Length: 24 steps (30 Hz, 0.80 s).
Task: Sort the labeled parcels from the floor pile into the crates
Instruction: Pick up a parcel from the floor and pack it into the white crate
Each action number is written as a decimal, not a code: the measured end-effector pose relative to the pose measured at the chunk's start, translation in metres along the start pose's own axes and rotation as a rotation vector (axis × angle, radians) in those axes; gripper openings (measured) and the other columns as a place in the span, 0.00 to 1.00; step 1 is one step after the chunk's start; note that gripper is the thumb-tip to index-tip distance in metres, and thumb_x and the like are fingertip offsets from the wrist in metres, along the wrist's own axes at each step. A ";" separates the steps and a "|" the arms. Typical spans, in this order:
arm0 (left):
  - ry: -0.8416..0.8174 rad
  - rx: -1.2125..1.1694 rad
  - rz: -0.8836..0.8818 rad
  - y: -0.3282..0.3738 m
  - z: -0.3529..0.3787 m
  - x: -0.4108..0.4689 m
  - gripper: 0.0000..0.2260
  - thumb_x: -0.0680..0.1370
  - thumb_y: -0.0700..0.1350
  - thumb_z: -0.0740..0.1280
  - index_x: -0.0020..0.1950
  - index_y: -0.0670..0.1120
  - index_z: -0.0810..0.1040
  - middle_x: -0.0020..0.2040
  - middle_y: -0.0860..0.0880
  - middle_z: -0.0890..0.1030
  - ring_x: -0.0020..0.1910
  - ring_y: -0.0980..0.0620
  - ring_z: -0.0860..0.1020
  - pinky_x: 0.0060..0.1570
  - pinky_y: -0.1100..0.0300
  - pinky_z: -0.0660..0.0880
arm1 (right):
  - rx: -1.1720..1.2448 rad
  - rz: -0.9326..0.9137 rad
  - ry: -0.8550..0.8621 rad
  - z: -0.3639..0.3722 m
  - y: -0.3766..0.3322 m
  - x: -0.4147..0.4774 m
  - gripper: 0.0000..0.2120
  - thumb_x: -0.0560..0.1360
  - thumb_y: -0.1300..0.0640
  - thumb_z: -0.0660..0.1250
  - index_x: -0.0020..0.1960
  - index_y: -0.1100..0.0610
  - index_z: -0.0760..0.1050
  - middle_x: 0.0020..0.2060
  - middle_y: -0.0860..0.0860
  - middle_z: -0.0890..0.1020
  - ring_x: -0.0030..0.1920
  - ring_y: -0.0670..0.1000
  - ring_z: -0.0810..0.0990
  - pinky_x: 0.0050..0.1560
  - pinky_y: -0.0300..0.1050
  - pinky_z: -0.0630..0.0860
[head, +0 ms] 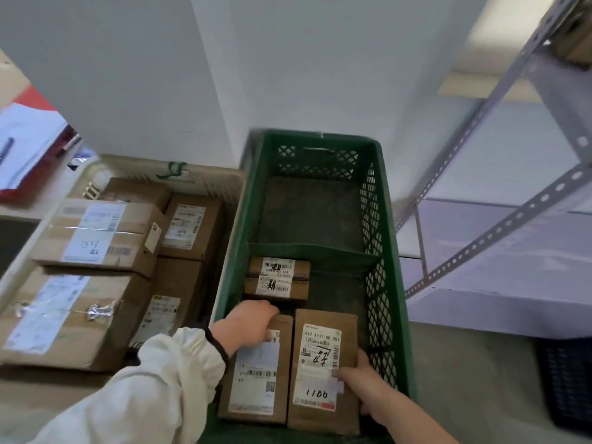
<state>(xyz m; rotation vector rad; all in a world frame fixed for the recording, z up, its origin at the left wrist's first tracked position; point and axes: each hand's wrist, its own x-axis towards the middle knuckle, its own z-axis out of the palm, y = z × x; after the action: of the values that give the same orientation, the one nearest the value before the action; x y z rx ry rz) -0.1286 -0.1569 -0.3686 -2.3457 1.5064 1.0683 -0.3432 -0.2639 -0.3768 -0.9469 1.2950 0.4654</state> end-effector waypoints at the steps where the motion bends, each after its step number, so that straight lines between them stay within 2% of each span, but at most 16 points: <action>1: -0.007 -0.037 0.002 -0.001 -0.005 0.000 0.16 0.76 0.46 0.66 0.64 0.49 0.74 0.62 0.49 0.78 0.61 0.50 0.75 0.63 0.55 0.71 | -0.009 0.006 0.005 -0.001 -0.004 -0.004 0.35 0.76 0.62 0.66 0.76 0.54 0.51 0.58 0.56 0.76 0.56 0.58 0.77 0.54 0.54 0.75; 3: 0.040 -0.149 -0.004 -0.006 -0.020 0.004 0.21 0.77 0.47 0.66 0.71 0.51 0.69 0.66 0.50 0.75 0.65 0.52 0.73 0.66 0.55 0.69 | -0.043 -0.042 0.100 -0.005 -0.017 -0.007 0.40 0.75 0.52 0.67 0.77 0.55 0.45 0.67 0.58 0.71 0.65 0.60 0.72 0.64 0.56 0.70; 4: 0.095 -0.183 -0.009 -0.009 -0.029 0.009 0.23 0.78 0.47 0.65 0.73 0.51 0.66 0.68 0.51 0.73 0.67 0.52 0.71 0.68 0.55 0.67 | -0.079 -0.124 0.181 -0.006 -0.028 -0.009 0.41 0.75 0.49 0.66 0.78 0.56 0.44 0.70 0.59 0.68 0.68 0.61 0.70 0.68 0.55 0.67; 6: 0.168 -0.169 -0.021 -0.013 -0.042 0.022 0.23 0.79 0.46 0.64 0.74 0.49 0.64 0.71 0.49 0.70 0.69 0.51 0.69 0.70 0.55 0.65 | -0.196 -0.348 0.313 -0.007 -0.058 -0.010 0.35 0.78 0.49 0.63 0.77 0.57 0.49 0.71 0.57 0.68 0.69 0.58 0.69 0.69 0.52 0.66; 9: 0.126 -0.097 -0.056 -0.015 -0.042 0.041 0.23 0.80 0.42 0.61 0.75 0.46 0.63 0.71 0.46 0.70 0.69 0.49 0.69 0.69 0.56 0.65 | -0.481 -0.513 0.260 0.004 -0.107 0.005 0.26 0.81 0.47 0.53 0.75 0.59 0.57 0.71 0.56 0.67 0.71 0.56 0.66 0.69 0.49 0.63; 11: 0.093 -0.048 -0.078 -0.017 -0.037 0.049 0.23 0.80 0.40 0.59 0.75 0.45 0.62 0.72 0.44 0.68 0.69 0.47 0.69 0.69 0.56 0.65 | -0.591 -0.507 0.166 0.019 -0.131 0.027 0.26 0.82 0.47 0.50 0.75 0.60 0.59 0.71 0.57 0.67 0.72 0.56 0.65 0.70 0.48 0.61; 14: 0.094 0.033 -0.113 -0.019 -0.031 0.057 0.23 0.79 0.39 0.59 0.75 0.45 0.62 0.73 0.44 0.66 0.69 0.45 0.69 0.69 0.53 0.67 | -0.638 -0.413 0.085 0.038 -0.147 0.060 0.24 0.83 0.47 0.48 0.71 0.62 0.65 0.67 0.59 0.71 0.67 0.57 0.69 0.66 0.48 0.65; 17: 0.100 0.080 -0.130 -0.021 -0.025 0.058 0.20 0.79 0.39 0.60 0.71 0.47 0.68 0.67 0.45 0.73 0.64 0.46 0.74 0.64 0.52 0.72 | -0.642 -0.340 0.093 0.045 -0.143 0.079 0.26 0.82 0.46 0.47 0.69 0.64 0.67 0.64 0.60 0.74 0.64 0.58 0.72 0.61 0.47 0.68; 19: 0.072 0.086 -0.133 -0.022 -0.020 0.057 0.18 0.78 0.38 0.60 0.68 0.46 0.72 0.63 0.45 0.76 0.61 0.46 0.76 0.61 0.53 0.74 | -0.624 -0.320 0.081 0.041 -0.134 0.083 0.27 0.82 0.44 0.48 0.64 0.63 0.72 0.53 0.57 0.77 0.55 0.56 0.75 0.55 0.46 0.68; 20: 0.059 0.092 -0.135 -0.021 -0.019 0.055 0.16 0.78 0.38 0.60 0.66 0.45 0.73 0.62 0.45 0.77 0.59 0.46 0.76 0.60 0.53 0.75 | -0.604 -0.318 0.074 0.038 -0.128 0.085 0.26 0.82 0.44 0.48 0.58 0.62 0.74 0.45 0.55 0.76 0.49 0.54 0.75 0.52 0.45 0.67; 21: 0.050 0.100 -0.137 -0.020 -0.017 0.054 0.16 0.78 0.37 0.60 0.65 0.45 0.74 0.60 0.45 0.78 0.58 0.46 0.77 0.59 0.53 0.75 | -0.586 -0.313 0.070 0.036 -0.125 0.085 0.24 0.82 0.44 0.48 0.53 0.60 0.75 0.42 0.54 0.75 0.45 0.52 0.74 0.50 0.45 0.66; 22: 0.045 0.111 -0.138 -0.019 -0.016 0.052 0.15 0.78 0.37 0.60 0.64 0.45 0.75 0.60 0.44 0.78 0.58 0.45 0.77 0.58 0.53 0.75 | -0.568 -0.319 0.065 0.035 -0.123 0.085 0.24 0.82 0.44 0.48 0.53 0.60 0.76 0.43 0.55 0.76 0.45 0.52 0.74 0.50 0.45 0.67; 24: 0.040 0.127 -0.136 -0.017 -0.016 0.048 0.15 0.78 0.36 0.60 0.63 0.44 0.75 0.59 0.44 0.79 0.57 0.45 0.78 0.57 0.53 0.76 | -0.571 -0.338 0.057 0.035 -0.124 0.083 0.23 0.82 0.46 0.49 0.56 0.61 0.76 0.50 0.58 0.79 0.51 0.55 0.76 0.54 0.46 0.70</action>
<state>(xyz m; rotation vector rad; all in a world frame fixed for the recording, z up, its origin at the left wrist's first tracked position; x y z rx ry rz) -0.0952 -0.1916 -0.3920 -2.3562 1.3621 0.8728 -0.2073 -0.3227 -0.4152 -1.6355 1.0351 0.5562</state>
